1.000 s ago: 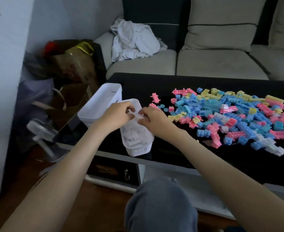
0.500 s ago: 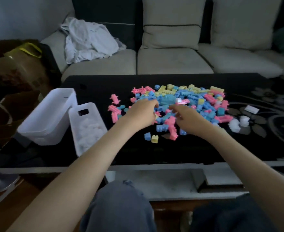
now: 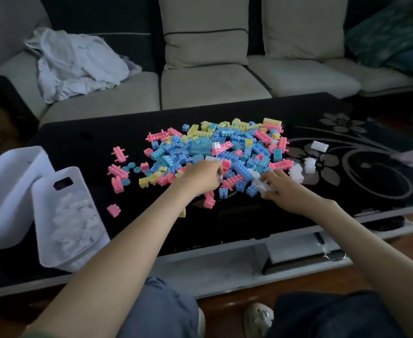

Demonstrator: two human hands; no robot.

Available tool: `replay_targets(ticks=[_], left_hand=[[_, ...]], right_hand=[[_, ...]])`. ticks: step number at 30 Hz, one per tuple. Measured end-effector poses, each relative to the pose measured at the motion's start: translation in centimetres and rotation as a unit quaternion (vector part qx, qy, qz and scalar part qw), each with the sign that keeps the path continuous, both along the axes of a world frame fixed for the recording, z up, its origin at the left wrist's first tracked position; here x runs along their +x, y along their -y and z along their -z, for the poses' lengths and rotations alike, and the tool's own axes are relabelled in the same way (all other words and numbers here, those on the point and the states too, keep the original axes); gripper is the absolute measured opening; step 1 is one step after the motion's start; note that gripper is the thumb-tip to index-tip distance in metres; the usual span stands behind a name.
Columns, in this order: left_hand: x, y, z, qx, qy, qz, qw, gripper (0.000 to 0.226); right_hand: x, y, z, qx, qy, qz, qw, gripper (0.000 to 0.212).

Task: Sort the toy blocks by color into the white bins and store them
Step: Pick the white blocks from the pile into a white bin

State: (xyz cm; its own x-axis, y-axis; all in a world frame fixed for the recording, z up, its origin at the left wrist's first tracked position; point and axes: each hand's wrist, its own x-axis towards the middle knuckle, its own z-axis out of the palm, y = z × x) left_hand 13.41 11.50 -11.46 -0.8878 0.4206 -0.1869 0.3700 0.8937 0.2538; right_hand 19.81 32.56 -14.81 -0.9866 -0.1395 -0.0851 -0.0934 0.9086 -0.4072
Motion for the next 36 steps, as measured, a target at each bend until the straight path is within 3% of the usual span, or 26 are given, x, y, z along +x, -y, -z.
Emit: replay_targets(ticks=[4, 10, 18, 22, 25, 28, 31, 36], left_hand=[[-0.3, -0.5, 1.1, 0.000, -0.047, 0.011, 0.999, 0.012], [-0.1, -0.2, 2.5, 0.025, -0.172, 0.031, 0.984, 0.005], [1.1, 0.2, 2.2, 0.076, -0.186, 0.053, 0.978, 0.012], [1.6, 0.5, 1.0, 0.154, -0.134, 0.022, 0.979, 0.039], [1.9, 0.6, 0.2, 0.234, -0.047, 0.009, 0.971, 0.037], [2.2, 1.0, -0.8, 0.327, 0.059, -0.044, 0.942, 0.026], [2.2, 1.9, -1.7, 0.425, 0.136, -0.119, 0.887, 0.019], [2.4, 6.5, -3.3, 0.447, 0.085, -0.173, 0.874, 0.018]], right_hand=[[-0.1, 0.1, 0.2, 0.003, -0.030, -0.015, 0.999, 0.016], [-0.1, -0.3, -0.5, -0.019, -0.033, 0.017, 0.999, 0.011], [0.4, 0.3, -2.3, -0.086, -0.046, 0.086, 0.991, 0.019], [0.2, 2.2, -3.2, -0.099, -0.059, 0.066, 0.991, 0.016], [-0.1, 3.5, -3.3, -0.111, -0.058, 0.047, 0.991, 0.015], [-0.3, 4.7, -3.6, -0.124, -0.078, 0.032, 0.989, 0.015], [-0.7, 6.0, -4.4, -0.132, -0.092, 0.010, 0.987, 0.016], [-1.1, 10.0, -7.0, -0.054, -0.134, -0.102, 0.984, 0.012]])
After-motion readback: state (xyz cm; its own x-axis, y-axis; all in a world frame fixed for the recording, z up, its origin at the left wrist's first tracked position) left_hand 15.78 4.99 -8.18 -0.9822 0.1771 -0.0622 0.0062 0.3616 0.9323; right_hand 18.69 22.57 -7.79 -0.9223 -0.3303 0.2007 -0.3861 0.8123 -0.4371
